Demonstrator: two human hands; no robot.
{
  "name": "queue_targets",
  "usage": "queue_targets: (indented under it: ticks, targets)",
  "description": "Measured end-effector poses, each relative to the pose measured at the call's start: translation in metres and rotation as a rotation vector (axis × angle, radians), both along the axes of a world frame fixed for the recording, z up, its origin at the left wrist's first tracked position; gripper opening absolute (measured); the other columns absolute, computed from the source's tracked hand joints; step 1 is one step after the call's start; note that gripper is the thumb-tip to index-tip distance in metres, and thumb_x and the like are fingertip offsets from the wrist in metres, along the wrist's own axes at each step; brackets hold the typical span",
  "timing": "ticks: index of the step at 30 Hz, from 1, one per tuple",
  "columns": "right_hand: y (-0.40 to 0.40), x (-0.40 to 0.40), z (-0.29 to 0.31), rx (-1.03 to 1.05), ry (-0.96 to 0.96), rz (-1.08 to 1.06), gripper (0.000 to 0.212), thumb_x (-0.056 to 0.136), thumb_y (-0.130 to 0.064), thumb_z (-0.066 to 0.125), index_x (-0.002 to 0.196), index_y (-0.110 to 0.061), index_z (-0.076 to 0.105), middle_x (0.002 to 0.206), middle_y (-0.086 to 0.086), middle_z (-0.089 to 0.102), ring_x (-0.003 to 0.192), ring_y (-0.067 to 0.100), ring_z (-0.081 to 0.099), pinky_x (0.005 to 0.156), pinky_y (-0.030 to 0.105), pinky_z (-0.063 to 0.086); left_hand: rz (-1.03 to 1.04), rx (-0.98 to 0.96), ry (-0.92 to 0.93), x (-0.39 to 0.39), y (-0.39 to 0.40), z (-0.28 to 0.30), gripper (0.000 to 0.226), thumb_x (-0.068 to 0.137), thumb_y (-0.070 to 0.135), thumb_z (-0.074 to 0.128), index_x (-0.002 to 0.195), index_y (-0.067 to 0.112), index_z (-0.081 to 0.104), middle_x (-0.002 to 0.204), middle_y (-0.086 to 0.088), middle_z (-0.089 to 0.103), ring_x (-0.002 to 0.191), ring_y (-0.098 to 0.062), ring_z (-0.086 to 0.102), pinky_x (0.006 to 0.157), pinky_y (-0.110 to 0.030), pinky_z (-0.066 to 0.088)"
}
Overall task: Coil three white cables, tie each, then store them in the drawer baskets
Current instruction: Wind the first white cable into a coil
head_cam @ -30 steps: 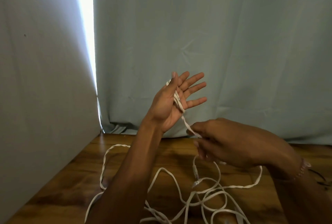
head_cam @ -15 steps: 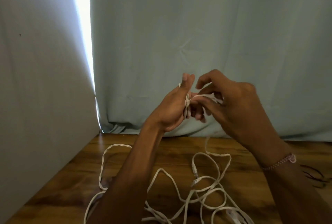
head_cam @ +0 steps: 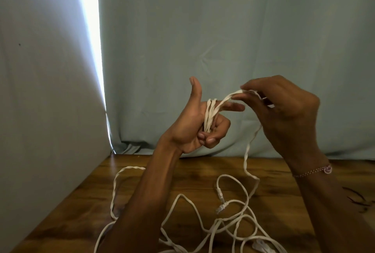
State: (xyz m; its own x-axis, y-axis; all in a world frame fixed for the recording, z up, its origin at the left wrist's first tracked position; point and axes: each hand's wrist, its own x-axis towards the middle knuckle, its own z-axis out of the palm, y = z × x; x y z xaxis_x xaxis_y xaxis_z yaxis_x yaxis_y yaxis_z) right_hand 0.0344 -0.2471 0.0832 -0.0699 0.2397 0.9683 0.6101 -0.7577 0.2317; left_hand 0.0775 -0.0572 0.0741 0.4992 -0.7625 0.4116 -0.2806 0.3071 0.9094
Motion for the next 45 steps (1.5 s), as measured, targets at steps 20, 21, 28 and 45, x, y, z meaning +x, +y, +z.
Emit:
queue_targets:
  ticks: [20, 21, 28, 45]
  targets:
    - [0.039, 0.021, -0.035, -0.185, 1.000, 0.365, 0.083, 0.106, -0.018, 0.046, 0.157, -0.039, -0.016, 0.093, -0.001, 0.068, 0.067, 0.012, 0.068, 0.062, 0.024, 0.058, -0.015, -0.157, 0.010, -0.008, 0.004, 0.003, 0.079, 0.095, 0.059, 0.047, 0.150, 0.002, 0.042, 0.038, 0.001, 0.046, 0.031, -0.010, 0.016, 0.034, -0.021, 0.022]
    - [0.040, 0.017, -0.032, -0.162, 1.063, 0.405, 0.078, 0.106, -0.016, 0.046, 0.160, -0.034, -0.007, 0.092, -0.005, 0.067, 0.068, 0.015, 0.069, 0.062, 0.024, 0.058, 0.056, -0.174, -0.012, -0.007, 0.005, 0.002, 0.067, 0.098, 0.048, 0.049, 0.150, 0.005, 0.043, 0.040, 0.000, 0.049, 0.031, -0.010, 0.017, 0.034, -0.019, 0.024]
    - [0.037, -0.003, -0.021, -0.106, 1.449, 0.566, 0.023, 0.107, -0.013, 0.044, 0.128, -0.020, 0.051, 0.096, 0.002, 0.073, 0.069, 0.020, 0.070, 0.065, 0.028, 0.055, 0.116, -0.268, 0.020, -0.005, 0.004, 0.007, 0.057, 0.106, 0.025, 0.035, 0.161, 0.028, 0.018, 0.132, -0.020, 0.066, 0.057, -0.010, 0.062, 0.061, -0.023, 0.055]
    - [0.036, -0.031, -0.010, -0.442, 0.842, 0.011, 0.029, 0.099, -0.018, 0.057, 0.127, -0.022, 0.064, 0.075, -0.008, 0.064, 0.063, 0.009, 0.060, 0.055, 0.023, 0.049, 0.342, -0.330, -0.011, 0.002, 0.009, 0.008, 0.066, 0.108, 0.024, 0.036, 0.155, 0.057, 0.002, 0.170, 0.010, 0.007, 0.153, -0.037, 0.022, 0.105, -0.059, 0.047]
